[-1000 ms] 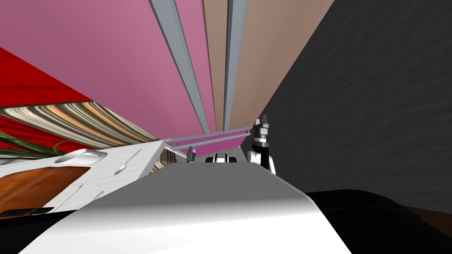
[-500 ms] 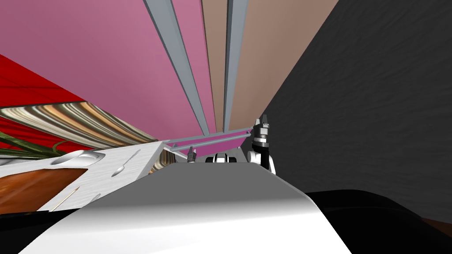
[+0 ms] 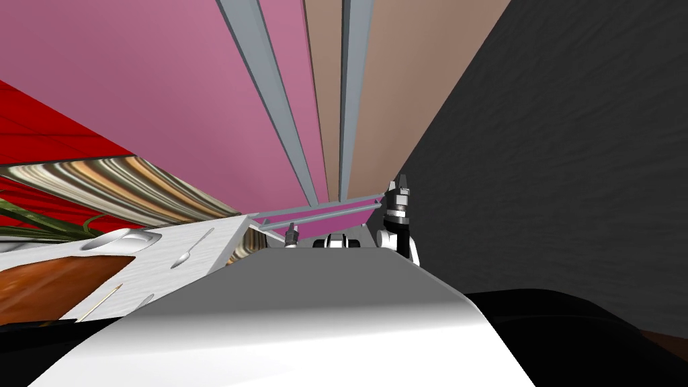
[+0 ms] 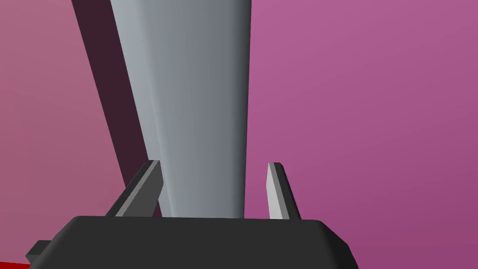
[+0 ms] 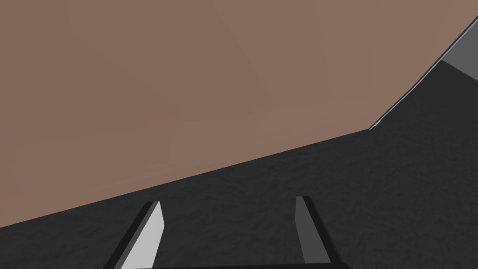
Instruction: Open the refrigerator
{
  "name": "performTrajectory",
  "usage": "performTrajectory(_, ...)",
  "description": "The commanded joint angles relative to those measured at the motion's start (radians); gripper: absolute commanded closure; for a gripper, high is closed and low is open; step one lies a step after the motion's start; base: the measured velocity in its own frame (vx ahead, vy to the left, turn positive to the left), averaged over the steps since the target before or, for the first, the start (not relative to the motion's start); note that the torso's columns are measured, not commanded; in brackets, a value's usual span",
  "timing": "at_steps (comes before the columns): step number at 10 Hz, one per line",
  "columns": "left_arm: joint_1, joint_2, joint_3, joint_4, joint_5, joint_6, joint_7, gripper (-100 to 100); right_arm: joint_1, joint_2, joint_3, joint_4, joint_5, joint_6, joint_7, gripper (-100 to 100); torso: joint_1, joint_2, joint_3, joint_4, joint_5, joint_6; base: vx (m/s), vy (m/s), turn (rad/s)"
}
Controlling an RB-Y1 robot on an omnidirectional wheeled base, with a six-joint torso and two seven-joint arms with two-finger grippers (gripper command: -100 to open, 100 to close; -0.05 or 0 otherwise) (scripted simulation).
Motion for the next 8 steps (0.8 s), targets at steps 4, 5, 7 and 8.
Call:
performTrajectory(4, 0.002, 0.022, 0.0, 0.04, -0.001, -0.051, -0.006, -100, 0.0, 0.0, 0.0, 0.0, 0.0, 0.0, 0.0, 0, 0.0, -0.001, -0.001, 0.001, -0.001, 0.0, -0.004, 0.002, -0.005)
performTrajectory(5, 0.002, 0.022, 0.0, 0.04, -0.001, -0.051, -0.006, -100, 0.0, 0.0, 0.0, 0.0, 0.0, 0.0, 0.0, 0, -0.003, 0.001, 0.0, 0.002, -0.002, 0.0, -0.005, -0.029, 0.0)
performTrajectory(7, -0.022, 0.041, 0.003, 0.021, 0.003, -0.018, -0.009, -100, 0.0, 0.0, 0.0, 0.0, 0.0, 0.0, 0.0, 0, -0.004, 0.001, 0.0, 0.004, -0.004, 0.001, -0.027, -0.102, 0.039)
performTrajectory(8, -0.03, 0.038, 0.004, 0.016, 0.004, -0.004, -0.01, -100, 0.0, 0.0, 0.0, 0.0, 0.0, 0.0, 0.0, 0, -0.004, -0.002, 0.0, 0.002, -0.002, 0.003, -0.021, -0.131, -0.005)
